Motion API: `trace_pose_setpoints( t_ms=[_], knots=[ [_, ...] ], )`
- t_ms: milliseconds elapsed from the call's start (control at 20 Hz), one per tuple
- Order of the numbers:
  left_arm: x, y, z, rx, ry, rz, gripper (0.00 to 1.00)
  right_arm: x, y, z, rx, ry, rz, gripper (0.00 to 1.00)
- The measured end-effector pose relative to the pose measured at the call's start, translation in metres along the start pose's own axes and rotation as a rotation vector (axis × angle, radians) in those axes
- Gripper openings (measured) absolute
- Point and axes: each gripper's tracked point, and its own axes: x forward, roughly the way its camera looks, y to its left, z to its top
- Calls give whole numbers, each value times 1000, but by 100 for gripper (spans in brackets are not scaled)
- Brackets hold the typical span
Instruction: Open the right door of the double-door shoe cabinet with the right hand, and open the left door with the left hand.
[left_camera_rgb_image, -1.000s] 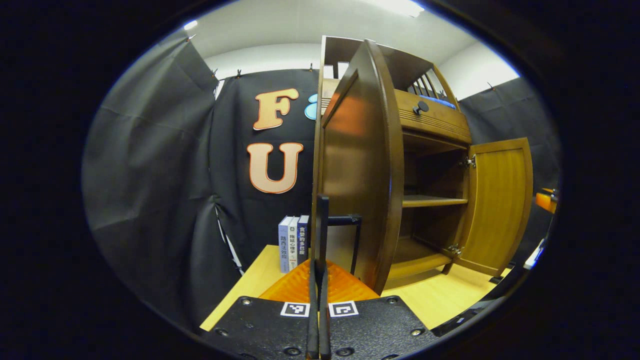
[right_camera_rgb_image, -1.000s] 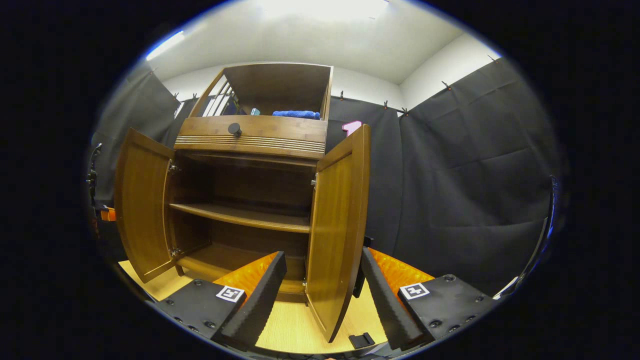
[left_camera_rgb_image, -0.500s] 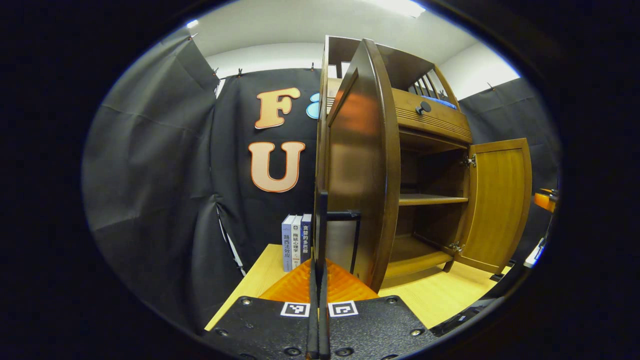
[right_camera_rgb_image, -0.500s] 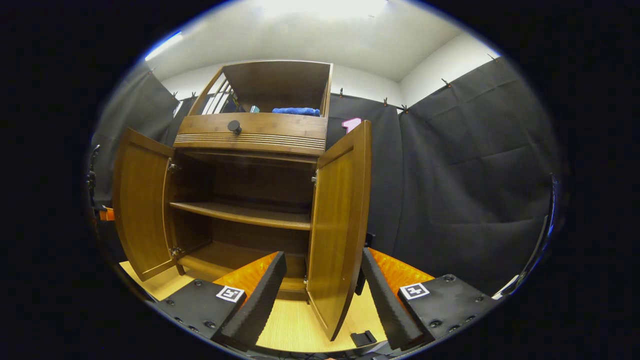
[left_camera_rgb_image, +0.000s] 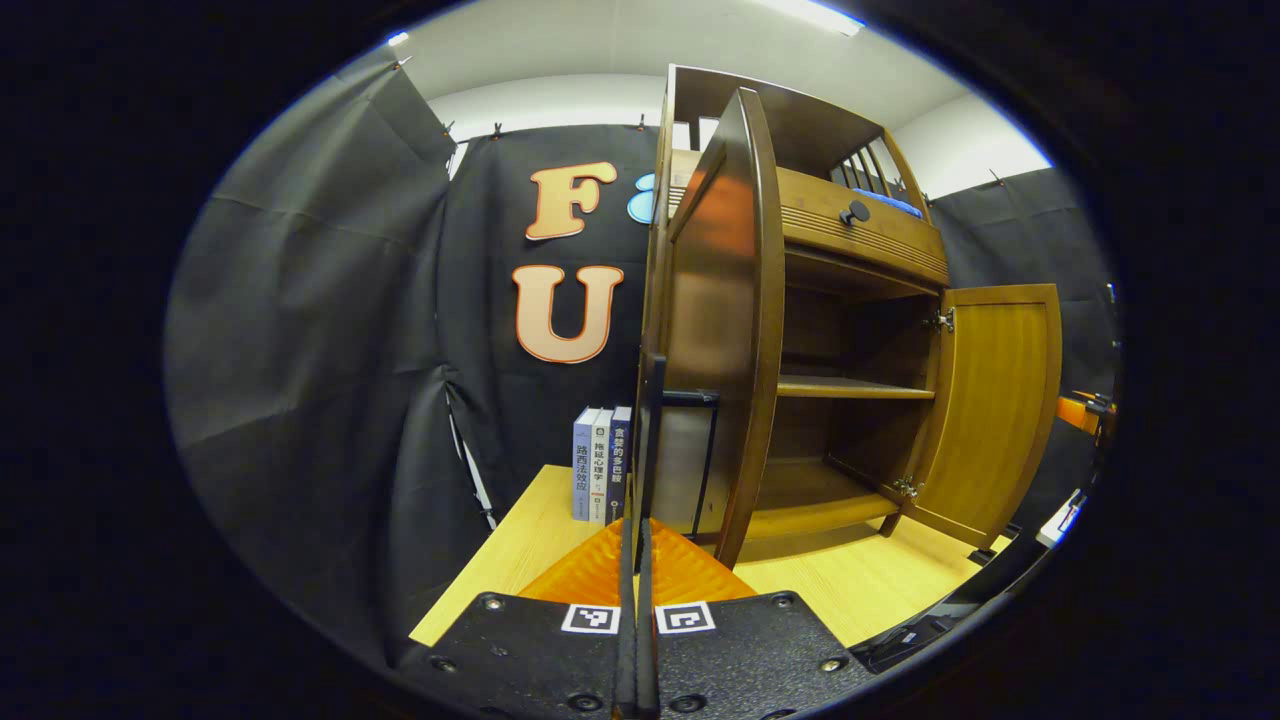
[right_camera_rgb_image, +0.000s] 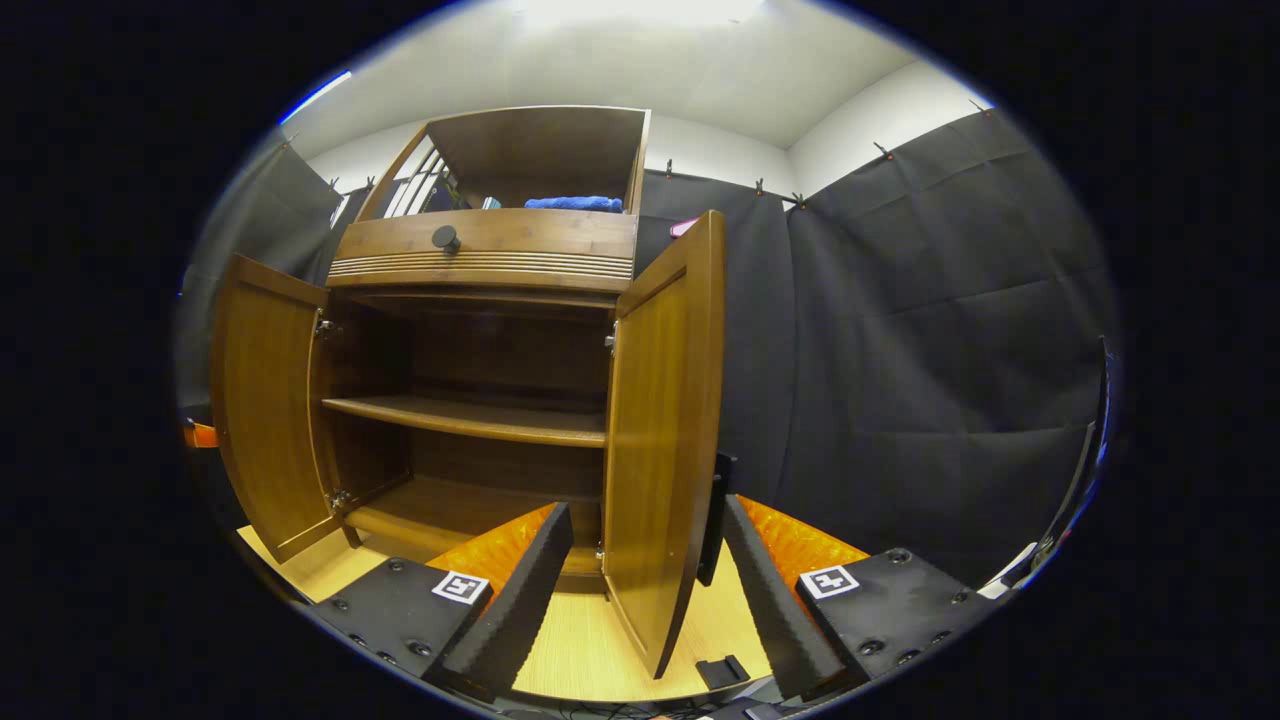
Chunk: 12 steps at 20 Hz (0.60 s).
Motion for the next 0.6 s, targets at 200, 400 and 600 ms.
trace_pose_setpoints(
  t_ms=[200,400,600],
  knots=[
    [-3,-10,15,-45,-40,33,0,2,-5,-29,68,37,-15,94],
    [3,-14,23,-14,-70,82,13,1,-26,-58,136,132,-37,98],
    [6,-9,24,5,-75,150,14,2,-43,-61,136,145,-58,98]
  ],
)
